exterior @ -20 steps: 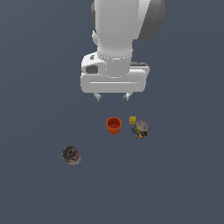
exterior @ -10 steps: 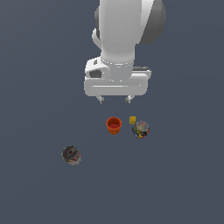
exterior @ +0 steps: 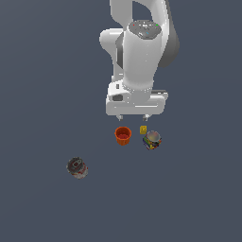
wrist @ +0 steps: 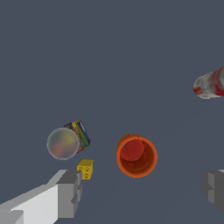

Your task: Pick up a designated object from a clutter of objects.

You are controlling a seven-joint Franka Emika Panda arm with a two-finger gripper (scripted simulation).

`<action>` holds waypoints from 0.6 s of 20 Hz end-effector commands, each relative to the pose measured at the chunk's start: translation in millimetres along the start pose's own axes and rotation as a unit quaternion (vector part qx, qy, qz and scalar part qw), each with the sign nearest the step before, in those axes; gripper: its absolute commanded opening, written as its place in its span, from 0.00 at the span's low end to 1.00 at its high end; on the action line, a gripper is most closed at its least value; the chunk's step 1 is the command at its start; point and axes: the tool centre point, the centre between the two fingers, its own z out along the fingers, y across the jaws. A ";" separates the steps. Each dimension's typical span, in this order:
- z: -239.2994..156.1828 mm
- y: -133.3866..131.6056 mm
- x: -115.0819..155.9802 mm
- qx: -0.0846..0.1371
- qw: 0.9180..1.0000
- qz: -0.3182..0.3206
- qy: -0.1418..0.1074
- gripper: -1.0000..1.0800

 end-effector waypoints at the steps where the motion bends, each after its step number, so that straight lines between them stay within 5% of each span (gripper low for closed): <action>1: 22.8 -13.1 -6.9 0.002 1.000 0.002 -0.002 0.96; 12: 120.4 -65.8 -57.8 0.006 1.000 0.017 -0.009 0.96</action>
